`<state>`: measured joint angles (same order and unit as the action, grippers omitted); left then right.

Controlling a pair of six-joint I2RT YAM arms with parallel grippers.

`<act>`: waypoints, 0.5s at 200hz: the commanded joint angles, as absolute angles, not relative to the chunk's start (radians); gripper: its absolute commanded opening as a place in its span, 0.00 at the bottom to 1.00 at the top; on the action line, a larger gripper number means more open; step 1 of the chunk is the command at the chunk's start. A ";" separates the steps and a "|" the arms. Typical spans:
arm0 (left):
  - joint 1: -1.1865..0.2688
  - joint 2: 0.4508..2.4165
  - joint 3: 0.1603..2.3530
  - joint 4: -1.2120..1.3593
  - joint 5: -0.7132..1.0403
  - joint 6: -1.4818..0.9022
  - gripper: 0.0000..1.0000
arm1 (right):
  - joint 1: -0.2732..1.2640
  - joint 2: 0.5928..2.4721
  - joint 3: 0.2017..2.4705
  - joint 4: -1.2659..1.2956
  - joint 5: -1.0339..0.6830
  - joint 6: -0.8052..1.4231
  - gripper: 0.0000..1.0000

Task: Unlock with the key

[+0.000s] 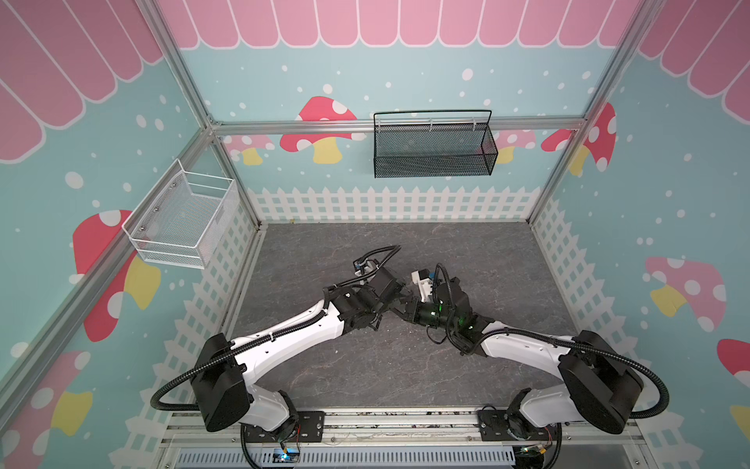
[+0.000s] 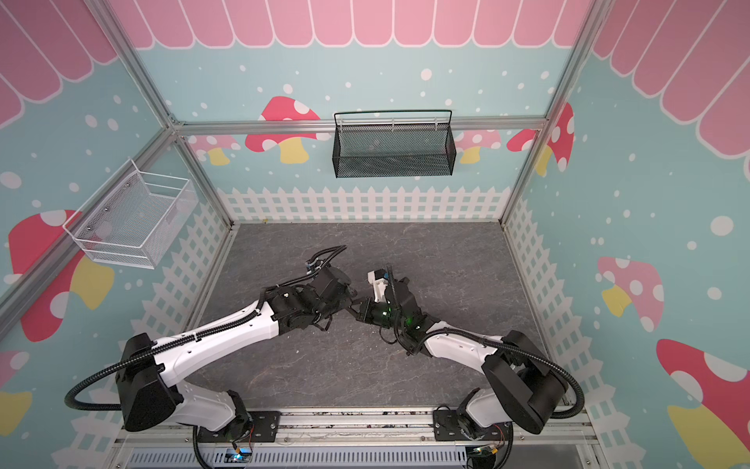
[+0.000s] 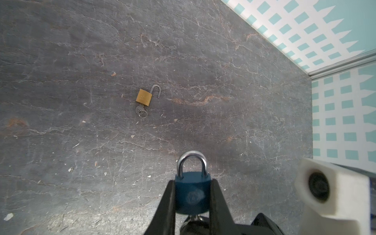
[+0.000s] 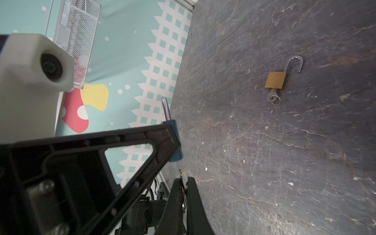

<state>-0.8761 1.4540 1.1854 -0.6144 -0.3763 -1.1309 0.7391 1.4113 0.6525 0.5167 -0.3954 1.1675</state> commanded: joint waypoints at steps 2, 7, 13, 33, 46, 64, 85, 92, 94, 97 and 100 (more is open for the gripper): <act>-0.859 1.428 1.142 -0.667 -0.362 -1.156 0.00 | 0.732 1.375 0.695 0.572 -0.404 1.154 0.00; -0.855 1.426 1.138 -0.666 -0.361 -1.158 0.00 | 0.733 1.375 0.697 0.565 -0.405 1.152 0.00; -0.849 1.422 1.134 -0.663 -0.355 -1.162 0.00 | 0.733 1.373 0.699 0.559 -0.404 1.154 0.00; -0.836 1.411 1.116 -0.642 -0.331 -1.174 0.00 | 0.738 1.370 0.698 0.555 -0.402 1.155 0.00; -0.833 1.405 1.110 -0.635 -0.325 -1.180 0.00 | 0.742 1.368 0.703 0.537 -0.399 1.155 0.00; -0.831 1.399 1.102 -0.635 -0.328 -1.190 0.00 | 0.747 1.364 0.701 0.536 -0.398 1.164 0.00; -0.834 1.393 1.104 -0.641 -0.342 -1.196 0.00 | 0.759 1.367 0.714 0.515 -0.390 1.180 0.00; -0.842 1.393 1.110 -0.653 -0.367 -1.198 0.00 | 0.765 1.367 0.723 0.494 -0.373 1.189 0.00; -0.846 1.393 1.114 -0.658 -0.376 -1.200 0.00 | 0.767 1.366 0.726 0.488 -0.362 1.190 0.00; -0.850 1.393 1.119 -0.664 -0.391 -1.204 0.00 | 0.772 1.366 0.729 0.475 -0.350 1.192 0.00; -0.856 1.395 1.123 -0.671 -0.401 -1.205 0.00 | 0.775 1.366 0.731 0.465 -0.339 1.192 0.00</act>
